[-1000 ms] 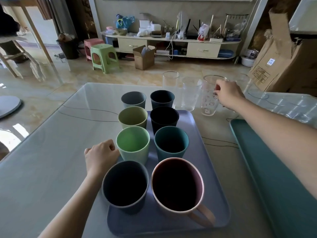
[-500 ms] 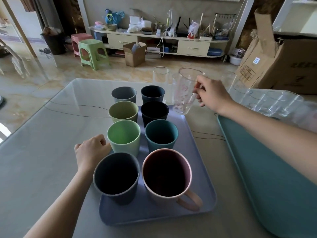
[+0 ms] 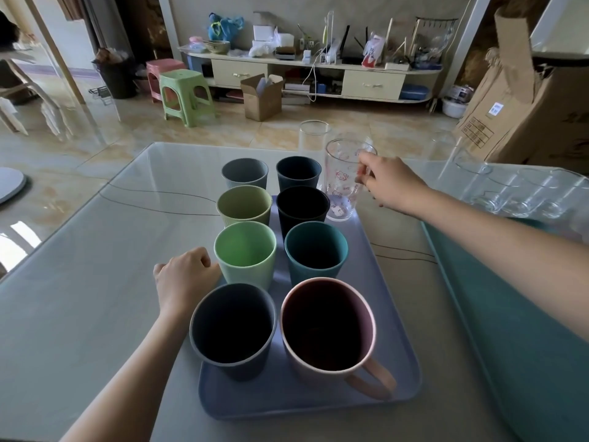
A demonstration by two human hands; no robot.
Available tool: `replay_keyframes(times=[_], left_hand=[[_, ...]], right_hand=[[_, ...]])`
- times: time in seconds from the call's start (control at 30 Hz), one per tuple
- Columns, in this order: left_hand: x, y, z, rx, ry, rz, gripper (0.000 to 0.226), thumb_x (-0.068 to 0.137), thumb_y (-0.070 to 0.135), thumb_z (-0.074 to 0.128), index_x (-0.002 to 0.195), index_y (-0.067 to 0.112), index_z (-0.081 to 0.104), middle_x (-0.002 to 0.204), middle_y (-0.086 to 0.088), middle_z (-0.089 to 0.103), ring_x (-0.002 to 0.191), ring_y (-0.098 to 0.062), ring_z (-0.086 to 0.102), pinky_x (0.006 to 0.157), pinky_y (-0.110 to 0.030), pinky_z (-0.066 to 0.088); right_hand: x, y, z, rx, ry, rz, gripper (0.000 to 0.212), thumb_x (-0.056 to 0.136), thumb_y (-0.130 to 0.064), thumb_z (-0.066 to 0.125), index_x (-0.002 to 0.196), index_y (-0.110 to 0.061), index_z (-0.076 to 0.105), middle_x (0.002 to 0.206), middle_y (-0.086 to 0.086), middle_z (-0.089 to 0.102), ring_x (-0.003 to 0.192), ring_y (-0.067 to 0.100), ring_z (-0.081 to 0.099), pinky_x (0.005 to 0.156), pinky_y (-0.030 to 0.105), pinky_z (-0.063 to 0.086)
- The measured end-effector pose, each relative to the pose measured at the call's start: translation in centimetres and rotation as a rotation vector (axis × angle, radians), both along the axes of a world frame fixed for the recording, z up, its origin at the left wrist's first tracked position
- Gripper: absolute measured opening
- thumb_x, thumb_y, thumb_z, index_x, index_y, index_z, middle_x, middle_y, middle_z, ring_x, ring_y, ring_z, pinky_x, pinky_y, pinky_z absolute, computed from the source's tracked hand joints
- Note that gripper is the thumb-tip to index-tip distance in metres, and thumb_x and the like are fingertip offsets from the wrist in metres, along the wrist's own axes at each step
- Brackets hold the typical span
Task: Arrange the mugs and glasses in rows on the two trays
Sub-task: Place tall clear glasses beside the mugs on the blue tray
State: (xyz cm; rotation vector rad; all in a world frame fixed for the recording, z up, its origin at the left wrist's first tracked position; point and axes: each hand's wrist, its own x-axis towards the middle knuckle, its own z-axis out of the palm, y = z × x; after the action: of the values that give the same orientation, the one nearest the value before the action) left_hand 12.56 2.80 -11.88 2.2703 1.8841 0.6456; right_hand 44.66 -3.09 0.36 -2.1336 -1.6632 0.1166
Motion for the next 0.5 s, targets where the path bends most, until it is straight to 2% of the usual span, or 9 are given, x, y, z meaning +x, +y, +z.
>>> replay_keyframes(times=[0.03, 0.07, 0.13, 0.2, 0.23, 0.33, 0.43, 0.5], left_hand=[[0.0, 0.0, 0.0, 0.0, -0.004, -0.001, 0.019, 0.08, 0.025, 0.052, 0.066, 0.013, 0.058, 0.059, -0.003, 0.06, 0.063, -0.026, 0.054, 0.075, -0.032, 0.026], [0.0, 0.0, 0.0, -0.001, -0.011, -0.002, 0.02, 0.08, 0.025, 0.051, 0.066, 0.013, 0.058, 0.059, -0.002, 0.06, 0.063, -0.026, 0.054, 0.075, -0.032, 0.026], [-0.1, -0.1, 0.0, -0.003, -0.022, -0.004, 0.021, 0.081, 0.026, 0.051, 0.066, 0.013, 0.058, 0.059, -0.002, 0.06, 0.063, -0.025, 0.054, 0.075, -0.033, 0.025], [-0.1, -0.1, 0.0, -0.002, -0.022, -0.01, 0.021, 0.081, 0.027, 0.051, 0.066, 0.013, 0.058, 0.059, -0.002, 0.06, 0.063, -0.025, 0.055, 0.075, -0.033, 0.025], [-0.1, -0.1, 0.0, 0.001, -0.02, -0.012, 0.021, 0.081, 0.027, 0.051, 0.066, 0.013, 0.058, 0.059, -0.002, 0.06, 0.063, -0.025, 0.055, 0.075, -0.033, 0.025], [-0.1, -0.1, 0.0, -0.006, -0.012, -0.01, 0.021, 0.08, 0.027, 0.052, 0.066, 0.013, 0.058, 0.059, -0.003, 0.061, 0.063, -0.025, 0.055, 0.075, -0.032, 0.025], [-0.1, 0.0, 0.0, -0.003, 0.0, 0.001, 0.02, 0.079, 0.026, 0.053, 0.065, 0.013, 0.057, 0.058, -0.003, 0.06, 0.062, -0.025, 0.056, 0.074, -0.032, 0.025], [-0.1, 0.0, 0.0, -0.009, 0.01, 0.008, 0.018, 0.078, 0.024, 0.053, 0.065, 0.011, 0.057, 0.058, -0.004, 0.06, 0.062, -0.027, 0.055, 0.073, -0.031, 0.025]], right_hand=[[0.1, 0.0, 0.3, -0.036, -0.014, 0.007, 0.006, 0.093, -0.01, 0.047, 0.097, -0.013, 0.051, 0.088, 0.003, 0.062, 0.064, 0.014, 0.052, 0.07, 0.038, 0.052], [0.2, 0.0, 0.6, -0.081, -0.022, 0.011, 0.015, 0.091, -0.01, 0.049, 0.106, -0.013, 0.052, 0.092, 0.008, 0.063, 0.067, 0.02, 0.054, 0.07, 0.037, 0.051], [0.7, -0.1, 1.2, -0.168, 0.023, 0.013, 0.045, 0.088, -0.002, 0.049, 0.128, -0.023, 0.045, 0.091, 0.014, 0.063, 0.07, 0.028, 0.058, 0.069, 0.04, 0.053], [1.4, -0.2, 2.0, -0.152, 0.068, -0.009, 0.068, 0.086, 0.006, 0.048, 0.14, -0.033, 0.032, 0.088, 0.012, 0.062, 0.072, 0.028, 0.064, 0.064, 0.04, 0.056], [2.1, -0.1, 2.4, -0.108, 0.074, -0.035, 0.073, 0.086, 0.008, 0.048, 0.142, -0.035, 0.028, 0.087, 0.01, 0.061, 0.072, 0.025, 0.064, 0.06, 0.037, 0.055], [4.3, 1.2, 3.5, -0.018, 0.046, -0.094, 0.071, 0.087, 0.008, 0.044, 0.139, -0.039, 0.031, 0.09, 0.007, 0.059, 0.072, 0.022, 0.063, 0.056, 0.03, 0.051], [6.0, 3.1, 3.5, -0.12, -0.051, -0.102, 0.066, 0.087, 0.007, 0.043, 0.131, -0.043, 0.041, 0.094, 0.007, 0.062, 0.072, 0.02, 0.062, 0.063, 0.034, 0.051], [6.5, 4.4, 3.2, -0.222, -0.059, -0.082, 0.06, 0.088, 0.006, 0.048, 0.128, -0.039, 0.046, 0.093, 0.007, 0.063, 0.07, 0.02, 0.062, 0.062, 0.033, 0.05]])
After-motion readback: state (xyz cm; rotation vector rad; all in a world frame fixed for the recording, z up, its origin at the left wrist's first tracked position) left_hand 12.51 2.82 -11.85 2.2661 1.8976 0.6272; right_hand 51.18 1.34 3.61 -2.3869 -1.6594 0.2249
